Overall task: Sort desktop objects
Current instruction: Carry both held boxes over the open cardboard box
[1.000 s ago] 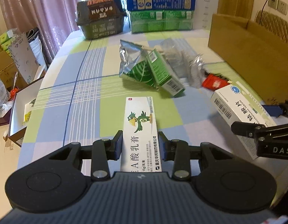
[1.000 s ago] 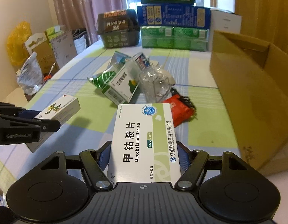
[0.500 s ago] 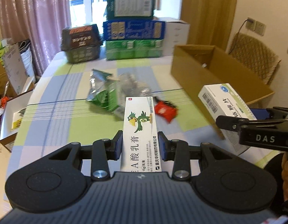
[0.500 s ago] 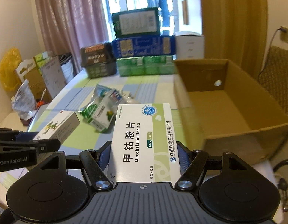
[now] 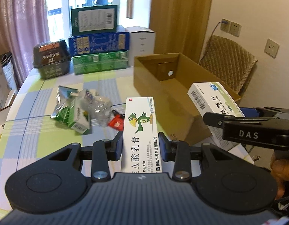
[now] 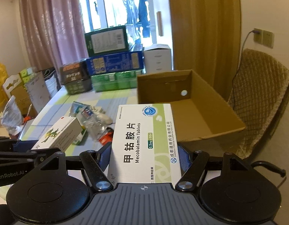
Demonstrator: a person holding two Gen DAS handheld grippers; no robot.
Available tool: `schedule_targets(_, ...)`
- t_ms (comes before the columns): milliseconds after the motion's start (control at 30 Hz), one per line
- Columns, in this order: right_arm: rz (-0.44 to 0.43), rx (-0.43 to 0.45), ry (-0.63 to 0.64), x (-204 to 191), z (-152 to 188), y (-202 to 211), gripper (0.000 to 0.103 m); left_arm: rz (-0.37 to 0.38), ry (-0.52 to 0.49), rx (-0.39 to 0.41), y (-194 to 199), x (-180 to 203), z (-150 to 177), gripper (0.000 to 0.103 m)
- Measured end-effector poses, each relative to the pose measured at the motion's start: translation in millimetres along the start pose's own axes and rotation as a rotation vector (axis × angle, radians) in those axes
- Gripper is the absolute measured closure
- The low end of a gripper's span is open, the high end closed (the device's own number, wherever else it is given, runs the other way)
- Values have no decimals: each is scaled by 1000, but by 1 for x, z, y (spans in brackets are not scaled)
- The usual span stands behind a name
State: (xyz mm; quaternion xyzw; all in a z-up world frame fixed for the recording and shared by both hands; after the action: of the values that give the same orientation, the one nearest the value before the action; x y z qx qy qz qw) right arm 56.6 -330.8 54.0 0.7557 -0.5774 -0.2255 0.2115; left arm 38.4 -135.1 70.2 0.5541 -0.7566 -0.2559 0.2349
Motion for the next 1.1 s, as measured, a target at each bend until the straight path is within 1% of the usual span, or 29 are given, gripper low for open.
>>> schedule_targets(500, 36, 10, -42, 49, -16, 1, 35, 31, -40, 3, -23, 44, -30, 70)
schedule_targets(800, 67, 8, -39, 76, -26, -10, 35, 54, -55, -2, -43, 64, -44, 70)
schedule_targets(1100, 79, -23, -13, 95, -34, -31, 35, 68, -54, -9, -66, 78, -57, 70)
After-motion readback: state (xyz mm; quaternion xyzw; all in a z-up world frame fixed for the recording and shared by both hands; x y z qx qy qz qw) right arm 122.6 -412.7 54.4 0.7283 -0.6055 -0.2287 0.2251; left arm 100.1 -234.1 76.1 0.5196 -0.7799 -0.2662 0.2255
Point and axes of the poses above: each gripper's, at about its wrist camera, not at the fingertips, and y roughly against the way its jaws point, x to its right, z to its underside, the point moved 1 cm from there along -y, roughly the way its jaws point, and after that the axes turned 1 degree about y, right-handed, at the moved point
